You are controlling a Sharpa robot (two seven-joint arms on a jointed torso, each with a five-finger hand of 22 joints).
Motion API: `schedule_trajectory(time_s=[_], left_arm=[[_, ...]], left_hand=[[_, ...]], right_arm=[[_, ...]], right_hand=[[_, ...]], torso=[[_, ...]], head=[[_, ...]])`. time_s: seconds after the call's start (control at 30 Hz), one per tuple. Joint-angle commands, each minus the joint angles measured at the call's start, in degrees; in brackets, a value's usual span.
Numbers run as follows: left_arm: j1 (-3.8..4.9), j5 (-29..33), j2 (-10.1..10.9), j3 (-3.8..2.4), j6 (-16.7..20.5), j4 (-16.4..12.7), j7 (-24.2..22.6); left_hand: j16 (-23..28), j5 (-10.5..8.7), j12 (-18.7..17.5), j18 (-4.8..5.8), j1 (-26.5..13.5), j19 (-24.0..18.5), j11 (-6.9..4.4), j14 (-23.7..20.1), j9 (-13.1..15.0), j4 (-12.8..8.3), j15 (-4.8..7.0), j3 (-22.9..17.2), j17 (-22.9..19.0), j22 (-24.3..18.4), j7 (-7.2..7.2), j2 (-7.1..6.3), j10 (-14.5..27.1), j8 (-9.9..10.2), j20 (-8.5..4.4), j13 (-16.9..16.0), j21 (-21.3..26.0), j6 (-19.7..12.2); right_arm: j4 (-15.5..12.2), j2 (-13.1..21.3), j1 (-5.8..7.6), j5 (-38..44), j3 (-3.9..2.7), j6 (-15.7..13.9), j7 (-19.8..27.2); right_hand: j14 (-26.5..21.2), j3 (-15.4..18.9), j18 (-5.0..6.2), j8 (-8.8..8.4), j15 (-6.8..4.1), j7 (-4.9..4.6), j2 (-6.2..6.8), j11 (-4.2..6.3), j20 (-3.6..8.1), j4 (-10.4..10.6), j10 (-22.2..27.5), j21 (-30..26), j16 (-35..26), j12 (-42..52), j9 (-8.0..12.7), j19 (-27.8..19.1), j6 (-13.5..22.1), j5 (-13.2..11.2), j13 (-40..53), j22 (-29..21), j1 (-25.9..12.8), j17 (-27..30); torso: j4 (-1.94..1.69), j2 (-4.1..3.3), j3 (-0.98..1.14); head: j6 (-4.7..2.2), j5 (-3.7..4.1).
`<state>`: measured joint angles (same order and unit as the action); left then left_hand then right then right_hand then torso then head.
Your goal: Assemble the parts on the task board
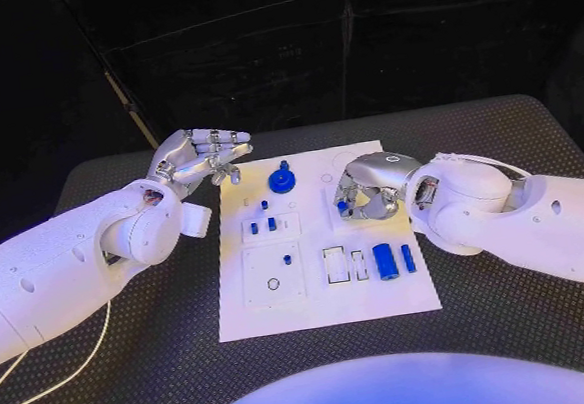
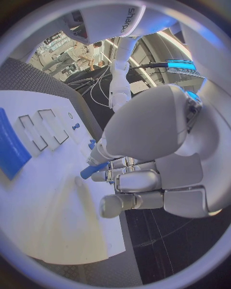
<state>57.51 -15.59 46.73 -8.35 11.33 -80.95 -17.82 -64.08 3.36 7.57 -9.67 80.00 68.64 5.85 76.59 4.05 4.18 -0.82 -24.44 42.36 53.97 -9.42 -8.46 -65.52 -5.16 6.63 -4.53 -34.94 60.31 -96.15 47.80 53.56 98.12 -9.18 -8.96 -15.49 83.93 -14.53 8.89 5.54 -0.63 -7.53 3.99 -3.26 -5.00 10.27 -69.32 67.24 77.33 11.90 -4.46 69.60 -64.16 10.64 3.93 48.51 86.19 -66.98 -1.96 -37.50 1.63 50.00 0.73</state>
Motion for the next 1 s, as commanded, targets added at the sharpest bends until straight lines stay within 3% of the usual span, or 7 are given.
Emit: schedule_trajectory(time_s=[0.03, 0.37, 0.63, 0.7, 0.8, 0.93, 1.0], left_arm=[[0.09, 0.2, 0.0, -0.06, -0.7, 0.0, -0.2], [0.08, 0.2, -0.1, -0.06, -0.7, 0.1, -0.1], [0.08, 0.2, -0.4, -0.05, -0.8, 0.1, -0.1], [0.09, 0.2, -0.4, -0.06, -0.8, 0.1, -0.2], [0.09, 0.2, -0.6, -0.06, -0.8, 0.2, -0.2], [0.09, 0.2, -0.7, -0.06, -0.8, 0.2, -0.2], [0.10, 0.2, -0.8, -0.06, -0.8, 0.3, -0.2]], left_hand=[[0.4, -0.05, 0.2, -0.65, 0.3, -0.3, -0.11, -0.2, -0.1, 0.0, 0.00, 0.3, 0.0, -0.1, -0.20, 0.28, 0.3, -0.4, 0.01, 0.1, 0.3, -0.1], [0.4, -0.05, 0.2, -0.65, 0.3, -0.3, -0.11, -0.2, -0.1, 0.0, 0.00, 0.3, 0.0, -0.1, -0.20, 0.28, 0.3, -0.4, 0.01, 0.1, 0.3, -0.1], [0.4, -0.05, 0.2, -0.65, 0.3, -0.3, -0.11, -0.2, -0.1, 0.0, 0.00, 0.3, 0.0, -0.1, -0.20, 0.28, 0.3, -0.4, 0.01, 0.1, 0.3, -0.1], [0.4, -0.05, 0.2, -0.65, 0.3, -0.3, -0.11, -0.2, -0.1, 0.0, 0.00, 0.3, 0.0, -0.1, -0.20, 0.28, 0.3, -0.4, 0.01, 0.1, 0.3, -0.1], [0.4, -0.05, 0.2, -0.65, 0.3, -0.3, -0.11, -0.2, -0.1, 0.0, 0.00, 0.3, 0.0, -0.1, -0.20, 0.28, 0.3, -0.4, 0.01, 0.1, 0.3, -0.1], [0.4, -0.05, 0.2, -0.65, 0.3, -0.3, -0.11, -0.2, -0.1, 0.0, 0.00, 0.3, 0.0, -0.1, -0.20, 0.28, 0.3, -0.4, 0.01, 0.1, 0.3, -0.1], [0.4, -0.05, 0.2, -0.65, 0.3, -0.3, -0.11, -0.2, -0.1, 0.0, 0.00, 0.3, 0.0, -0.1, -0.20, 0.28, 0.3, -0.4, 0.01, 0.1, 0.3, -0.1]], right_arm=[[-1.9, 0.6, 0.11, -1.1, -0.07, -4.5, 1.7], [-4.5, -0.8, 0.12, -6.3, -0.10, -6.8, 4.9], [-3.7, -5.2, -0.10, -9.0, -0.06, -8.0, 8.2], [-3.2, -6.3, -0.46, -9.3, -0.04, -8.0, 8.9], [-2.4, -8.0, -1.40, -9.6, 0.04, -8.1, 10.1], [-1.5, -9.6, -2.29, -9.8, 1.82, -8.1, 11.4], [-1.0, -10.2, -2.43, -9.8, 2.37, -8.0, 11.7]], right_hand=[[2.4, -0.5, -1.13, 0.28, -0.51, 0.14, -0.73, -0.08, -0.07, 0.1, -0.5, 0.4, 0.2, -0.4, -0.1, 0.5, -0.5, 0.2, 0.1, 0.2, 0.1, -0.1], [2.5, -0.6, -1.17, 0.29, -0.52, 0.12, -0.68, -0.08, -0.04, 0.1, -0.7, 0.5, 0.3, -0.5, -0.1, 0.5, -0.6, 0.2, 0.1, 0.4, -0.1, -0.2], [2.5, -0.9, -1.20, 0.21, -0.55, 0.09, -0.60, -0.08, 0.01, -0.1, -0.8, 0.7, 0.5, -0.8, 0.0, 0.6, -0.6, 0.4, 0.0, 0.6, 0.0, -0.4], [2.5, -0.9, -1.20, 0.17, -0.54, 0.06, -0.56, -0.10, 0.02, -0.2, -0.8, 0.7, 0.5, -0.9, 0.0, 0.6, -0.6, 0.4, 0.0, 0.6, 0.0, -0.4], [2.5, -1.1, -1.19, 0.12, -0.53, 0.03, -0.53, -0.12, 0.02, -0.2, -0.8, 0.7, 0.5, -1.1, 0.0, 0.5, -0.5, 0.5, 0.0, 0.6, 0.1, -0.4], [2.5, -1.2, -1.20, 0.06, -0.51, -0.01, -0.53, -0.15, 0.02, -0.4, -0.8, 0.8, 0.5, -1.3, 0.1, 0.5, -0.5, 0.6, 0.0, 0.6, 0.1, -0.4], [2.5, -1.3, -1.19, 0.04, -0.50, -0.03, -0.51, -0.17, 0.02, -0.4, -0.8, 0.7, 0.5, -1.3, 0.1, 0.5, -0.5, 0.7, 0.0, 0.5, 0.1, -0.4]], torso=[[-0.01, -0.01, 0.03], [-0.06, -0.01, -0.08], [-0.15, -0.03, -0.11], [-0.10, 0.01, -0.16], [-0.07, 0.01, -0.10], [-0.16, 0.01, -0.09], [-0.12, 0.03, -0.09]], head=[[0.00, -0.10], [0.00, -0.95], [0.00, -3.31], [0.00, -4.29], [0.00, -5.17], [0.00, -5.95], [0.00, -6.28]])
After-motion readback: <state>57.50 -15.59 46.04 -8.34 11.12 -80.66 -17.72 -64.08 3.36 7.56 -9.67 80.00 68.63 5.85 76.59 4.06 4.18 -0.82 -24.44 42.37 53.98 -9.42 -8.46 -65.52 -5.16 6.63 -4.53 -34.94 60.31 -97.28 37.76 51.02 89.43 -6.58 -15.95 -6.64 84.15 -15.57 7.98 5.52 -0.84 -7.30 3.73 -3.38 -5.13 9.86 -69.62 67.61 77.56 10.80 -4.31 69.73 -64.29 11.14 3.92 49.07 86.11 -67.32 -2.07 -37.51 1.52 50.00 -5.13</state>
